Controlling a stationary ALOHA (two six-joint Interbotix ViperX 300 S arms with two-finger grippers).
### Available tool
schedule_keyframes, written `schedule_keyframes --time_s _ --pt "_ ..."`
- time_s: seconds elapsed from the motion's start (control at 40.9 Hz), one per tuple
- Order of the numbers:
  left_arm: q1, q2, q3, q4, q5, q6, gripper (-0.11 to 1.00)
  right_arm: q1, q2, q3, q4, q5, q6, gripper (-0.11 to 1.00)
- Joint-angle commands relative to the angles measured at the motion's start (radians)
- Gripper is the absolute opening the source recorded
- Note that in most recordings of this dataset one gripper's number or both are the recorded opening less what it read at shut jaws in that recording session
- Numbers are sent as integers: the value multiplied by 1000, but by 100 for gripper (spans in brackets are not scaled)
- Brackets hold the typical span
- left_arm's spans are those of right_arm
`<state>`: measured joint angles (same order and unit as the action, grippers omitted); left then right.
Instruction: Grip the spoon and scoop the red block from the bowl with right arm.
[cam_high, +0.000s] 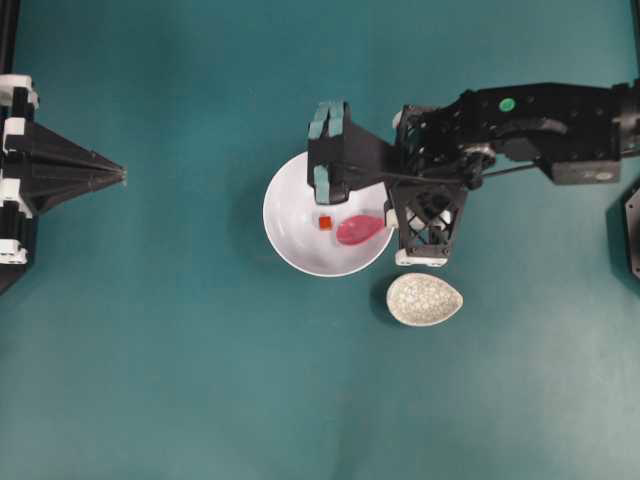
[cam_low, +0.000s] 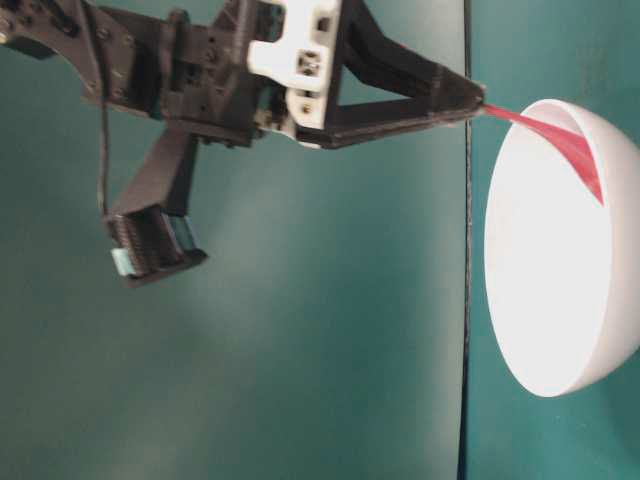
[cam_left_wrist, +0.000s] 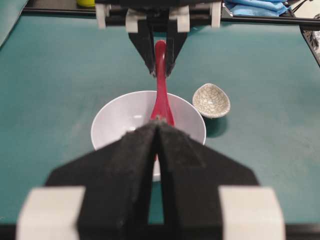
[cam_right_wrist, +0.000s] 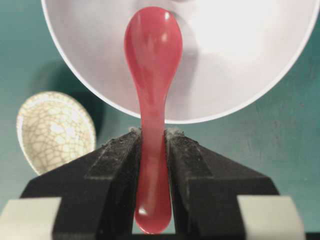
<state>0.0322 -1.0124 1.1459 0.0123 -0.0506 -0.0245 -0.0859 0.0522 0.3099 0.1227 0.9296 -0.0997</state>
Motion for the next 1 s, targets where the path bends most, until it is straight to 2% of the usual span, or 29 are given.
schedule_keyframes --time_s 0.0,0.465,0.734,0.979 --pt "3 8 -25 2 -5 3 0 -2 2 -37 -3 -20 -8 23" --pt "3 8 -26 2 -5 2 0 -12 49 -52 -5 -98 8 22" --pt "3 8 -26 2 -5 2 0 -15 17 -44 -2 -6 14 23" --pt "3 9 -25 2 -5 2 0 -17 6 -44 -3 -12 14 23"
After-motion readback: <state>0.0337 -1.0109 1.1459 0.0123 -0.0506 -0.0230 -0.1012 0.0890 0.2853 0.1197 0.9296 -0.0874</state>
